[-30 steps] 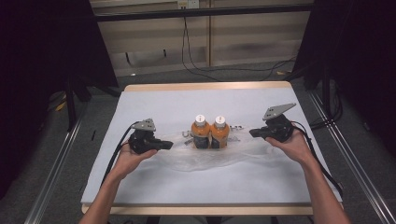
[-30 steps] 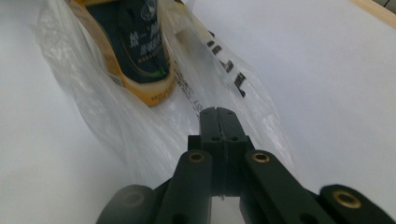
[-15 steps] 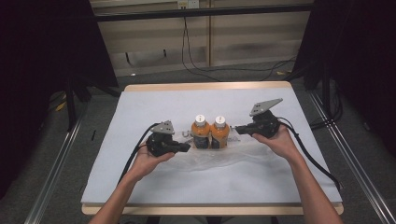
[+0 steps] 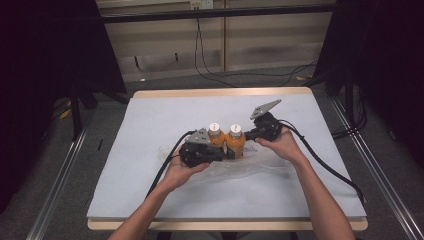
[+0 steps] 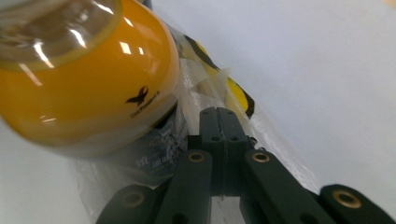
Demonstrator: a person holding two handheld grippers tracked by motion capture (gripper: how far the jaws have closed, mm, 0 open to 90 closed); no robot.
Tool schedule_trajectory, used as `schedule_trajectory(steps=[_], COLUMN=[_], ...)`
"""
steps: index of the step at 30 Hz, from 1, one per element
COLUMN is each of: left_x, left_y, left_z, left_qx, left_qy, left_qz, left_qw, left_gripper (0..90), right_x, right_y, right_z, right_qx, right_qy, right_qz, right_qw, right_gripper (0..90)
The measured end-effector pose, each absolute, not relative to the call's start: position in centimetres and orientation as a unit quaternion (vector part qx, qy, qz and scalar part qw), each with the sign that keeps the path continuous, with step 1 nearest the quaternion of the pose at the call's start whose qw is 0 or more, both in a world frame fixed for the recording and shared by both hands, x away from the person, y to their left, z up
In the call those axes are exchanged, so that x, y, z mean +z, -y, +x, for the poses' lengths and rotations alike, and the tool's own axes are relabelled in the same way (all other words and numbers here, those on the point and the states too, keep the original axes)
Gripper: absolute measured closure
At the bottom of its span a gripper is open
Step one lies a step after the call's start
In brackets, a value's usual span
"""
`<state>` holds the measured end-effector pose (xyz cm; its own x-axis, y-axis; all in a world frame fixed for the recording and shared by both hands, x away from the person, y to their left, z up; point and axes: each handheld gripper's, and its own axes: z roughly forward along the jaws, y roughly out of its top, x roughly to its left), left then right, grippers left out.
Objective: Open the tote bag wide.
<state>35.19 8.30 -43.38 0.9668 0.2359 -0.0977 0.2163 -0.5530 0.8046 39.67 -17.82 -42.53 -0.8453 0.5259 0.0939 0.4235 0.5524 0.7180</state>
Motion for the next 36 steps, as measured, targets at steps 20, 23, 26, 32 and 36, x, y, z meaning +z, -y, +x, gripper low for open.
schedule_trajectory(steps=[20,23,26,32,36], left_x=[-46.5,-46.9,-47.1,-47.6,-48.0], left_y=[-7.5,-7.5,-7.5,-7.6,-7.3], left_z=[35.1,34.6,34.4,34.1,33.8], left_qx=[0.040,0.041,0.041,0.046,0.053], left_qy=[-0.133,-0.130,-0.130,-0.121,-0.119], left_qz=[0.906,0.909,0.905,0.914,0.917], left_qw=[0.400,0.394,0.404,0.384,0.377], left_gripper=[90.0,90.0,90.0,90.0,90.0], right_x=[-46.8,-47.4,-47.9,-47.9,-47.9], right_y=[15.9,15.9,16.1,16.0,15.9], right_z=[41.3,41.5,41.7,41.6,41.7], right_qx=[0.356,0.350,0.351,0.351,0.348], right_qy=[-0.887,-0.889,-0.888,-0.885,-0.884], right_qz=[0.296,0.296,0.298,0.307,0.312], right_qw=[0.007,0.010,0.005,0.005,0.015], right_gripper=[90.0,90.0,90.0,90.0,90.0])
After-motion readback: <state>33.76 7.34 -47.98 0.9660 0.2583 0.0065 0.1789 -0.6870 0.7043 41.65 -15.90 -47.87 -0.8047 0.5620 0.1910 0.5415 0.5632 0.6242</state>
